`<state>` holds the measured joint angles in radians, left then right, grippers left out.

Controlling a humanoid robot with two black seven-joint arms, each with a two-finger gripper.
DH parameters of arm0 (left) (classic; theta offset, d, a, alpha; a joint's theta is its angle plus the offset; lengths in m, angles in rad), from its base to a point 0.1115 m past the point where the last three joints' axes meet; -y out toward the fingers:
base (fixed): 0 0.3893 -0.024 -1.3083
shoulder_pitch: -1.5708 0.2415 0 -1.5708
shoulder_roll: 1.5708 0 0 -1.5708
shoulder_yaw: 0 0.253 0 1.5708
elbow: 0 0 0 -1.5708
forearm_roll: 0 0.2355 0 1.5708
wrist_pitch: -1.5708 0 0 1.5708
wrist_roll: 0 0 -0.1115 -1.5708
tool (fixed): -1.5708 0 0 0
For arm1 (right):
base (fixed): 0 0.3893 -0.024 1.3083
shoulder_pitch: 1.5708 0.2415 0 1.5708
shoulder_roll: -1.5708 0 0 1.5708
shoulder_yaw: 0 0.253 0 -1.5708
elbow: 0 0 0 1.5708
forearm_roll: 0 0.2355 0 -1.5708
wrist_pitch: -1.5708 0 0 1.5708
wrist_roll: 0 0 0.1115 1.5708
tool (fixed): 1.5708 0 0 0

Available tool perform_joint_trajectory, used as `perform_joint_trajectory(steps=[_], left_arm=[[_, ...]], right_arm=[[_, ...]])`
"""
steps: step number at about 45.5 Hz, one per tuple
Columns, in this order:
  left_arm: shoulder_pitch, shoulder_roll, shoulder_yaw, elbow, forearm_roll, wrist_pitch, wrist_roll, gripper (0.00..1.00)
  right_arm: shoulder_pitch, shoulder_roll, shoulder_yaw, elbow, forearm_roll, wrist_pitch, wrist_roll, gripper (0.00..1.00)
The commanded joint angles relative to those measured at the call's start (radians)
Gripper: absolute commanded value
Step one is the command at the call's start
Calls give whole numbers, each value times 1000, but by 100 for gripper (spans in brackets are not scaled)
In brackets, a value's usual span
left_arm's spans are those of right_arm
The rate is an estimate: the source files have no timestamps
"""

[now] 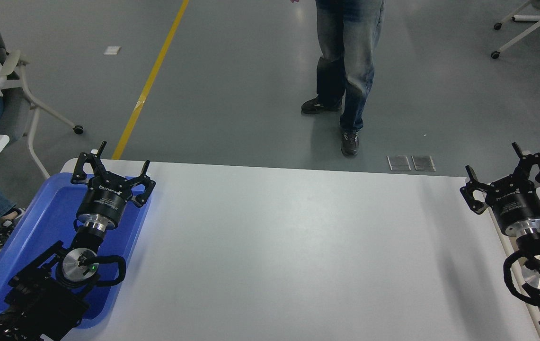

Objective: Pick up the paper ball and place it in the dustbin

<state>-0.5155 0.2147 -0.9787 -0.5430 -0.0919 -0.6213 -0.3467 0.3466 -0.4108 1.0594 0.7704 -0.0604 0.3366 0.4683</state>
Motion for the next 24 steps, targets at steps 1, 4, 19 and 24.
perform_joint_trajectory(steps=[1, 4, 19, 24], left_arm=[[0, -2, 0, 0, 0, 0, 0, 100], [0, 0, 0, 0, 0, 0, 0, 100], [0, 0, 0, 0, 1, 2, 0, 100], [0, -2, 0, 0, 1, 2, 0, 100]], right_arm=[[-50, 43, -22, 95, -128, -76, 93, 100], [-72, 62, -21, 128, -150, -113, 95, 100], [-112, 90, -24, 161, -154, -168, 95, 100], [-113, 87, -56, 161, -156, -168, 95, 100]])
